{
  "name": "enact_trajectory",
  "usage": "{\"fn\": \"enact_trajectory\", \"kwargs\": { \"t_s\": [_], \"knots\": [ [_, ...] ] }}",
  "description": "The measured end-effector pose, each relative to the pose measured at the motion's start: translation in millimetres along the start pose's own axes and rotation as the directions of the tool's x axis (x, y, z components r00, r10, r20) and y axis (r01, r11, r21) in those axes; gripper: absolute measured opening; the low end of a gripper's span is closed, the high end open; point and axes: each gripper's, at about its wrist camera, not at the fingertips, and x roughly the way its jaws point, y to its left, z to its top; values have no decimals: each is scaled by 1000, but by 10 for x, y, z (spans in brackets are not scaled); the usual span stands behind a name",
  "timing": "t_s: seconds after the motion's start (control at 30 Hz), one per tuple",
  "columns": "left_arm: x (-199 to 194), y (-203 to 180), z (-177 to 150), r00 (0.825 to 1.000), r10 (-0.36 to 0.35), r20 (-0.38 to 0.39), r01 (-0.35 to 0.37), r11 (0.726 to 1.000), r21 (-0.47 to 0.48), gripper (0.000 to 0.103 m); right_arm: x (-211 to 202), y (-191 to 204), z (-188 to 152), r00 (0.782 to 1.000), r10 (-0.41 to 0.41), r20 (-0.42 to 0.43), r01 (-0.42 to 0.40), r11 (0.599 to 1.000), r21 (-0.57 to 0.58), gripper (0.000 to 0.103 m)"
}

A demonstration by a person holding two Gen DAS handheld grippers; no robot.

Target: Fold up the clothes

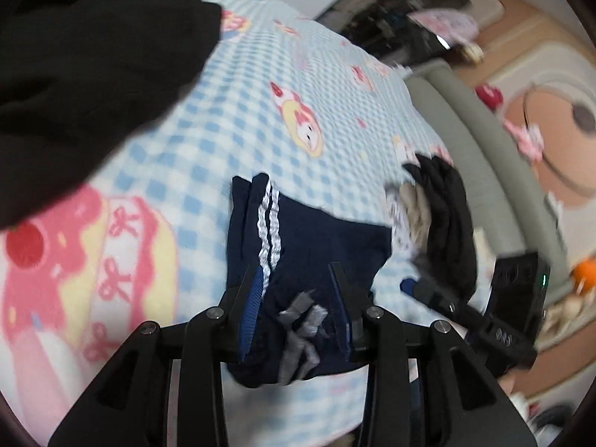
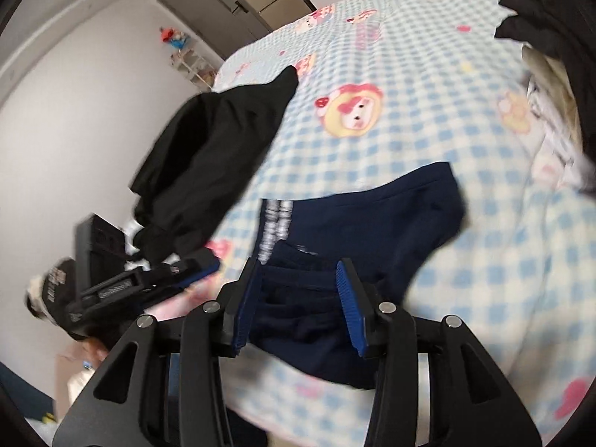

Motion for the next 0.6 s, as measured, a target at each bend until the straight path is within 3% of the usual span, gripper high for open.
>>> {"fn": "enact_trajectory", "kwargs": {
  "t_s": [0.13,0.5,0.57,0.6],
  "knots": [
    [58,-66,-100,1000,27,-15,-24,990,137,37,153,-80,-73,995,-62,-76,55,994,-99,43],
    [-3,-255,-305,993,115,-7,-106,934,340,38,372,-69,-265,981,-114,-155,76,970,-231,48],
    [46,-272,-286,991,131,-12,-119,931,346,38,432,-81,-255,977,-161,-142,122,961,-248,45],
    [67,-275,-264,992,127,-12,-115,931,347,38,453,-100,-241,974,-188,-128,152,957,-249,38]
  ]
}}
